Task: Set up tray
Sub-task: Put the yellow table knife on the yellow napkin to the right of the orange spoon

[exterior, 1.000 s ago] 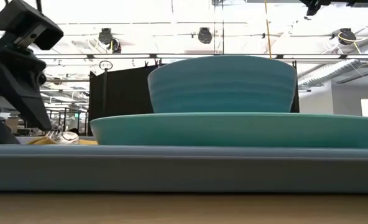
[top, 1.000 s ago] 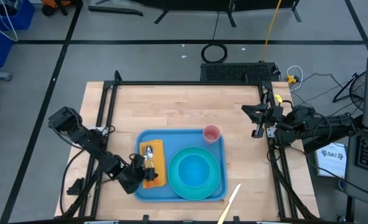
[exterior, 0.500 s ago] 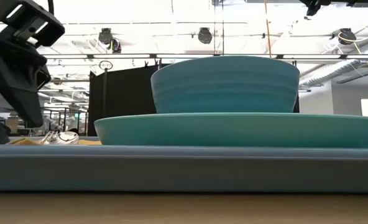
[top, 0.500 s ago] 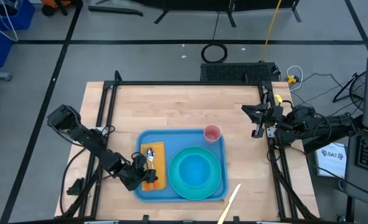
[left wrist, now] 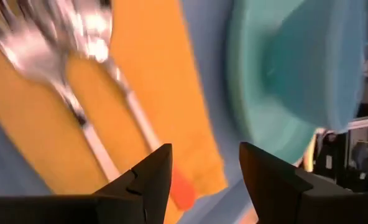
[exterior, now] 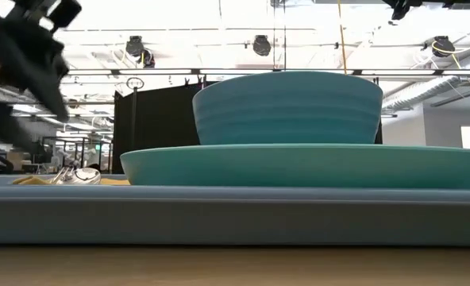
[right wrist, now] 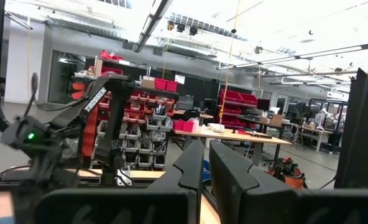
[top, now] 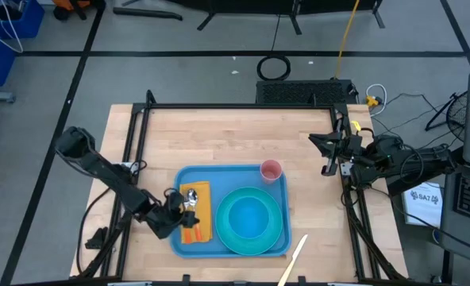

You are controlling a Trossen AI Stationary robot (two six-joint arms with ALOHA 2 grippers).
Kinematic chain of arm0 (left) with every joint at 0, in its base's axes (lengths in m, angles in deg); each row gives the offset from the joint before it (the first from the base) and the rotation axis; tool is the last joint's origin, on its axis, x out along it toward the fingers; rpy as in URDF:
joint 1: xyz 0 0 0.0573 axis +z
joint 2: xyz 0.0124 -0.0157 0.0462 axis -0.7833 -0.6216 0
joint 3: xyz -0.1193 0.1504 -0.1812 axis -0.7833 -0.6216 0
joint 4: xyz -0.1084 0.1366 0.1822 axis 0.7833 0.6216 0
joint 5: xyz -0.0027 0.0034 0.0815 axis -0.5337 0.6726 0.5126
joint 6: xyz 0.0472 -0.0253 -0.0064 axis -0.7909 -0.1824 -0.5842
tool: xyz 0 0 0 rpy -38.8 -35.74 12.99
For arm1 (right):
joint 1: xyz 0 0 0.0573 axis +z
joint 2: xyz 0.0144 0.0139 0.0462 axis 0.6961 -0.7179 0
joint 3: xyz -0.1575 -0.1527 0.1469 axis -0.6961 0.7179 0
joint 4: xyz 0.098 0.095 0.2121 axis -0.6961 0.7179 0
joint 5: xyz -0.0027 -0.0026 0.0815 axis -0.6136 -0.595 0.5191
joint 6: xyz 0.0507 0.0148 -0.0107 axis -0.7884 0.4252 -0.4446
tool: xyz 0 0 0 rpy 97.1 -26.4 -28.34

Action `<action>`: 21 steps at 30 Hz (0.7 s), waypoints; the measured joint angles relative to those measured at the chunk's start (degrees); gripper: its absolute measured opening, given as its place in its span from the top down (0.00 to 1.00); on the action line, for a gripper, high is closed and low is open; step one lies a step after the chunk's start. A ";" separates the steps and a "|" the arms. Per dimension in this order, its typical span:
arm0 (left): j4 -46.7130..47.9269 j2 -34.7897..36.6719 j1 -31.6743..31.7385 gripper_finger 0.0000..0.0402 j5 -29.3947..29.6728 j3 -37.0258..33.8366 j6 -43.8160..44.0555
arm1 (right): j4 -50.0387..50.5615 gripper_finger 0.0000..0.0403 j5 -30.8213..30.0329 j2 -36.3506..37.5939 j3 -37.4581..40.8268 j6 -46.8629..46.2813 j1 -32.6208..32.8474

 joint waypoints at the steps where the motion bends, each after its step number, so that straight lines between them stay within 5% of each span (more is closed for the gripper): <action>1: 1.70 2.04 0.16 0.52 1.20 0.00 -1.85 | 0.34 0.96 0.02 0.00 0.00 -0.16 0.02; 7: 10.75 15.39 0.48 0.52 12.62 0.04 -20.45 | 9.19 0.96 1.15 0.57 -0.02 -3.00 0.09; 15: 11.70 26.67 -0.79 0.52 39.13 0.04 -52.50 | 16.23 0.96 25.21 -0.26 -0.02 -22.10 0.18; 21: 12.60 29.67 -0.02 0.52 45.59 0.04 -62.76 | 28.02 0.96 27.41 -6.14 -0.09 -38.81 3.35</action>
